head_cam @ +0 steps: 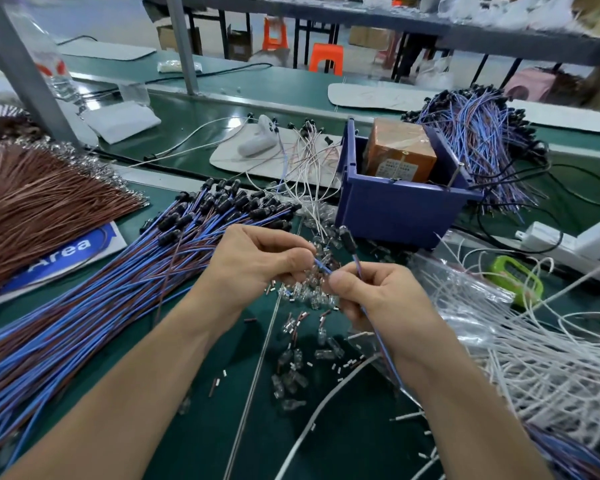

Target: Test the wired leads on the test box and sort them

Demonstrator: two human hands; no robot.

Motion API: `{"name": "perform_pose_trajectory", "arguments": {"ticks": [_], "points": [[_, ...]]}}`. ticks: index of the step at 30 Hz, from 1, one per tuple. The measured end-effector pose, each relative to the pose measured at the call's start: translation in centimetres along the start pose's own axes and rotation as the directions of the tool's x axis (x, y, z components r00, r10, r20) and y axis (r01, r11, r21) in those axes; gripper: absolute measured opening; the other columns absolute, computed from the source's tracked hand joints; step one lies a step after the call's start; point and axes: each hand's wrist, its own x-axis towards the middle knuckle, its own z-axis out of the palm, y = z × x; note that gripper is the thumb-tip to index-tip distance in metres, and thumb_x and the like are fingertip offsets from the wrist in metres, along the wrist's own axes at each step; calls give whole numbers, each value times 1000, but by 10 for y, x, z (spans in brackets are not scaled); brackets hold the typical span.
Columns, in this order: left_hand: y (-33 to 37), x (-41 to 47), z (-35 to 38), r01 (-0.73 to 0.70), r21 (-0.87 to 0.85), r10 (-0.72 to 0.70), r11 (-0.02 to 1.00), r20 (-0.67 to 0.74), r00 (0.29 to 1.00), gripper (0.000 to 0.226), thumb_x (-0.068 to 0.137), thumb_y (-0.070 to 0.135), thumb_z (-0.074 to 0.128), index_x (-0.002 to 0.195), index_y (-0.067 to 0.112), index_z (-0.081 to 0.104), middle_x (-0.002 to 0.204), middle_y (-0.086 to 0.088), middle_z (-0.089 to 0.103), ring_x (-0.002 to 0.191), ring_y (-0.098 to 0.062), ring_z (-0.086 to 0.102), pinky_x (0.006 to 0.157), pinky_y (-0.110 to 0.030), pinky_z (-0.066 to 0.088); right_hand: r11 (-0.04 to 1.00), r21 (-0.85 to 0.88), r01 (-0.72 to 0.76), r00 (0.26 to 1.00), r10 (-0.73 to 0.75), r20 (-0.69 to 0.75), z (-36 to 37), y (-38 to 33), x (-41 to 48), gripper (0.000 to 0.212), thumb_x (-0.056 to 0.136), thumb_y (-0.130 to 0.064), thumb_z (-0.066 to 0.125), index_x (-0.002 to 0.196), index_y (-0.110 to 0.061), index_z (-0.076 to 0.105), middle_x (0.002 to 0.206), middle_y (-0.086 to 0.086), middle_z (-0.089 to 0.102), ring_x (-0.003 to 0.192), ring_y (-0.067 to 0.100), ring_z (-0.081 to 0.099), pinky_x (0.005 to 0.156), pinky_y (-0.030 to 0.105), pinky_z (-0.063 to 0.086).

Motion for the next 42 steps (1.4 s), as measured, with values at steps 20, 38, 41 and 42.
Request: {"name": "perform_pose_trajectory", "arguments": {"ticks": [20,38,41,42], "points": [[-1,-16,33,-49,-60,47,997,-39,998,20,72,20,81,89,30,85,89,-3,81,80,-10,76,74,-16,56,956,280,84,994,-61,-89,7,-4,-4,16,88,-26,72,76,-19,80,65,5,69,52,8,49,51,16,39],[8,-16,28,-5,-88,5,996,1,1000,32,62,35,89,89,18,85,93,-11,81,87,-16,76,79,-18,56,931,355,83,993,-49,-103,5,-5,-8,19,67,-24,83,82,-12,80,74,11,73,63,12,64,52,17,43],[11,-15,31,-26,-129,21,991,-40,999,22,65,25,83,84,14,85,86,-15,80,76,-17,76,72,-18,57,921,376,98,989,-48,-141,8,-10,-9,6,75,-12,82,80,-10,81,72,12,73,58,9,65,52,13,46],[13,-15,35,-56,-99,48,994,-75,996,14,69,20,82,82,16,85,81,-14,79,71,-17,75,68,-17,57,922,373,103,984,-40,-173,9,-13,-10,4,80,-8,79,78,-11,81,72,13,73,55,7,63,51,12,45]]}}
